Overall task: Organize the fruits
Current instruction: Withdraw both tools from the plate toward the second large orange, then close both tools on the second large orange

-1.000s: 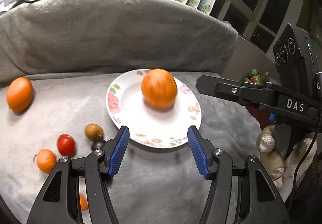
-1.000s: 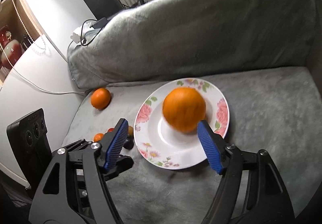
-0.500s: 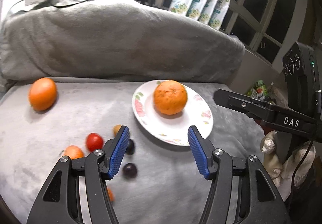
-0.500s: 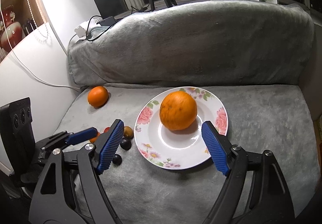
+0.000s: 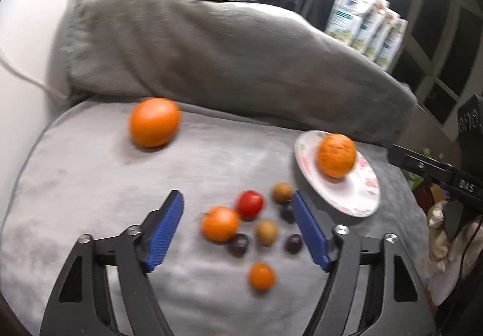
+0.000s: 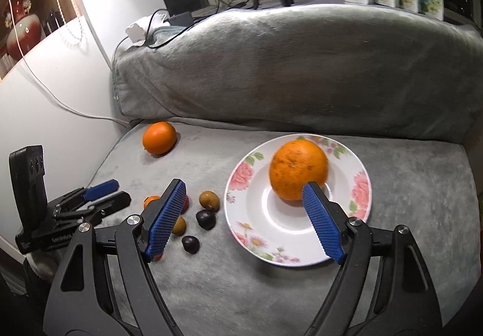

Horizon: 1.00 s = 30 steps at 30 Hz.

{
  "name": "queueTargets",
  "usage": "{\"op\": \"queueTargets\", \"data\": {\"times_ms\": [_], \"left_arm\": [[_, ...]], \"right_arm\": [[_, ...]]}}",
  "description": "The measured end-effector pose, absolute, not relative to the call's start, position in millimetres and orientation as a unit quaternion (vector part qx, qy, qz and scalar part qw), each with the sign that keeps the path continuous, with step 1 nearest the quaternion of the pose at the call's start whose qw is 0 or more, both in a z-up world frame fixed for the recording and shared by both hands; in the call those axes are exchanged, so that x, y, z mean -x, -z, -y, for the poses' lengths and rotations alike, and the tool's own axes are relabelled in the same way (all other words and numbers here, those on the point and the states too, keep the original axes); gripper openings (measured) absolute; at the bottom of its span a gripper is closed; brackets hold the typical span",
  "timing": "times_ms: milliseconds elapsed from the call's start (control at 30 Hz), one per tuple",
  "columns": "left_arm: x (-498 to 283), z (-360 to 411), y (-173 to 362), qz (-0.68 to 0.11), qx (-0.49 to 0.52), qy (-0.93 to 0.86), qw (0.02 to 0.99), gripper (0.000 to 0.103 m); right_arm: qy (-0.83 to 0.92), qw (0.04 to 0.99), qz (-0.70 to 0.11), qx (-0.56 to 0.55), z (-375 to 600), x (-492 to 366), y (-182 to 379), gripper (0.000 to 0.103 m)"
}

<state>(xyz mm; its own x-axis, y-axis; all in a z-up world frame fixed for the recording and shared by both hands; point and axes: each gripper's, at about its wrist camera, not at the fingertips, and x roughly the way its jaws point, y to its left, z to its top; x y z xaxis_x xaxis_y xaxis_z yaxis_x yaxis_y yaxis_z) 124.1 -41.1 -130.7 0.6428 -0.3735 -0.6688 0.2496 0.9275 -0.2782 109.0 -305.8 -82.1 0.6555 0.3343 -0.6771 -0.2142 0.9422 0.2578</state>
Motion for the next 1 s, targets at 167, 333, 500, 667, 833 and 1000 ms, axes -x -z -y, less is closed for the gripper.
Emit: {"op": "queueTargets", "data": {"times_ms": [167,333,500,667,833,1000], "left_arm": [[-136,16,136,-0.386,0.085,0.143,0.907,0.075],[-151,-2,142,-0.387,0.092,0.129,0.908,0.075],[-168,-17,150,-0.39,0.101,0.125,0.907,0.075],[-188,-26,159,-0.398,0.114,0.127,0.901,0.075],[-208,-33,170,-0.406,0.13,0.138,0.894,0.075],[-223,-38,177,-0.412,0.136,0.148,0.889,0.075]], "right_arm": [[-0.168,0.901,-0.393,-0.07,284,-124,82,0.095],[-0.18,0.896,-0.402,-0.048,256,-147,84,0.096],[-0.196,0.886,-0.419,-0.039,229,-175,91,0.096],[-0.213,0.874,-0.435,-0.044,204,-203,98,0.096],[-0.223,0.863,-0.45,-0.059,184,-231,107,0.096],[-0.23,0.85,-0.466,-0.086,169,-255,119,0.096]]}}
